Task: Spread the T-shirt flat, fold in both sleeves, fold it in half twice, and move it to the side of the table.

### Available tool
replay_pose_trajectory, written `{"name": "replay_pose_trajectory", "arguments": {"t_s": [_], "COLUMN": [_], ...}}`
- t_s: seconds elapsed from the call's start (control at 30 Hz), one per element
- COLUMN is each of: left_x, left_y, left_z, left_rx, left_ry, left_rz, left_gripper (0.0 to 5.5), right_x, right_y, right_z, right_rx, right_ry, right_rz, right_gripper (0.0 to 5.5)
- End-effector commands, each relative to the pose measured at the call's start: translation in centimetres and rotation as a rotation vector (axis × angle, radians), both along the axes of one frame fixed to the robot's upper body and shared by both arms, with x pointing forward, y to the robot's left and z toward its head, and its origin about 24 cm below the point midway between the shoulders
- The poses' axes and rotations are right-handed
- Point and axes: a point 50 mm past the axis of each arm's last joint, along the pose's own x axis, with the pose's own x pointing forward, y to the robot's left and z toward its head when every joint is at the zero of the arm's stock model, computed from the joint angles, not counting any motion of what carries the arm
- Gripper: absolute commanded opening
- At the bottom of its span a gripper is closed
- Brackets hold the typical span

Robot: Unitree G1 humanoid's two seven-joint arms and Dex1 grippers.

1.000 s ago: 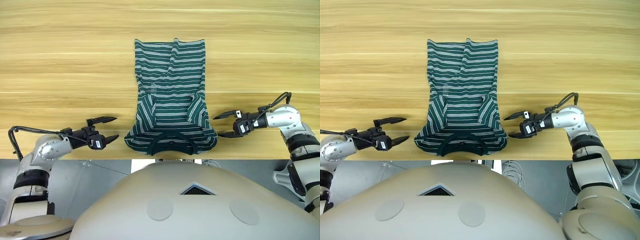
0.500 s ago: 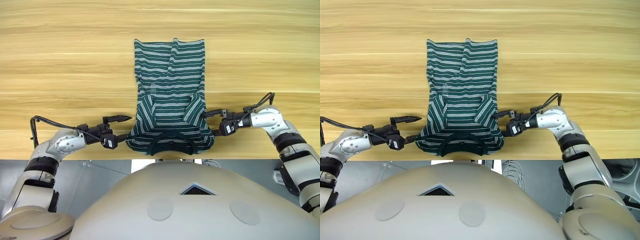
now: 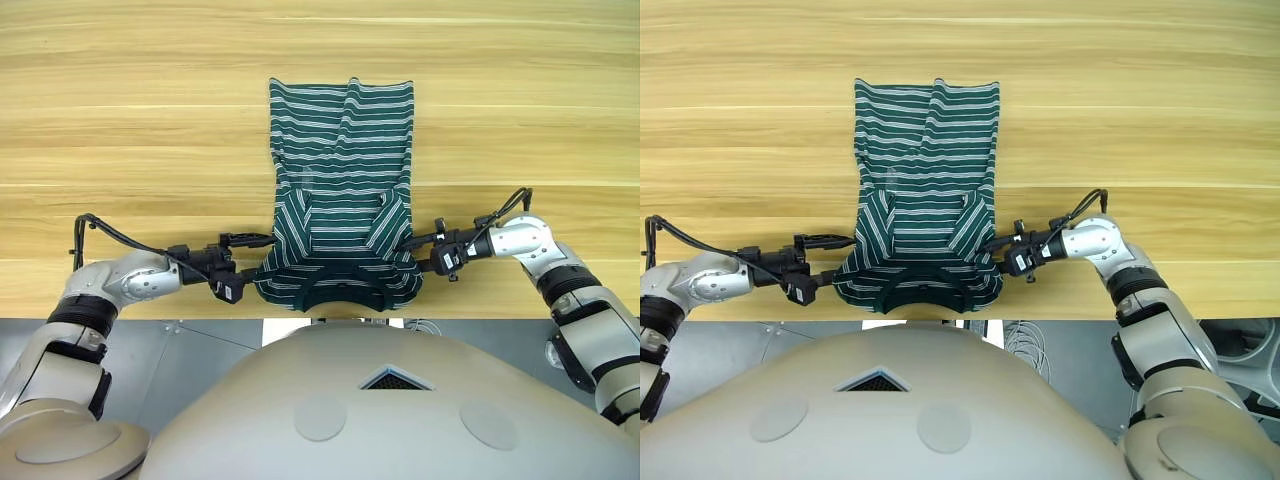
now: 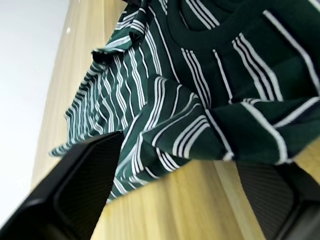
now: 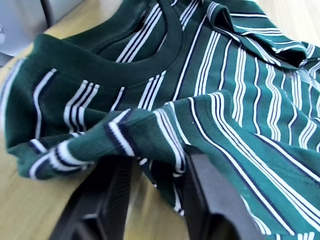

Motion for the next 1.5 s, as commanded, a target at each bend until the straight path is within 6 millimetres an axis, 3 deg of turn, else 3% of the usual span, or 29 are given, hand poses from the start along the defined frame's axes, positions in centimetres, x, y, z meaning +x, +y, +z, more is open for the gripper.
{"name": "replay_pose_trajectory", "arguments": {"t_s": [0.03, 0.17, 0.33, 0.53, 0.87, 0.93, 1.07, 1.23, 1.37, 1.5], "left_x": [-1.8, -1.9, -2.5, -3.8, -4.1, -4.0, -2.9, -2.1, -2.2, -2.0], "left_y": [1.1, 1.4, 1.5, 2.3, 2.3, 2.1, 1.0, -0.4, -0.6, -0.9], "left_z": [-2.8, -3.7, -4.4, -5.4, -5.4, -5.1, -3.4, -0.7, 0.8, 1.9], "left_rx": [0.280, 0.349, 0.387, 0.458, 0.419, 0.370, 0.158, -0.104, -0.189, -0.247], "left_ry": [0.058, 0.046, 0.065, 0.151, 0.208, 0.232, 0.283, 0.339, 0.448, 0.514], "left_rz": [-0.154, -0.220, -0.280, -0.346, -0.313, -0.261, -0.099, 0.076, 0.172, 0.215], "left_gripper": [3.80, 3.80, 3.80, 2.63, 0.59, 0.21, 0.04, 0.00, 0.00, 0.00], "right_x": [-0.8, -1.1, -1.1, -1.0, -0.5, -0.5, -1.0, -2.4, -2.4, -2.0], "right_y": [-0.3, 0.1, 0.5, 0.8, 0.8, 0.8, 0.2, -1.4, -2.0, -2.0], "right_z": [-0.5, -0.6, -0.6, -0.6, -0.4, -0.2, 0.5, 1.4, 2.4, 2.4], "right_rx": [-0.046, -0.035, -0.021, -0.003, 0.024, 0.042, 0.080, 0.102, 0.119, 0.109], "right_ry": [0.051, 0.052, 0.045, 0.033, -0.005, -0.006, 0.068, 0.296, 0.428, 0.442], "right_rz": [0.028, 0.036, 0.033, 0.020, -0.015, -0.019, 0.005, 0.070, 0.043, 0.041], "right_gripper": [0.77, 0.13, 0.10, 0.10, 0.10, 0.10, 0.10, 0.10, 0.10, 0.10]}}
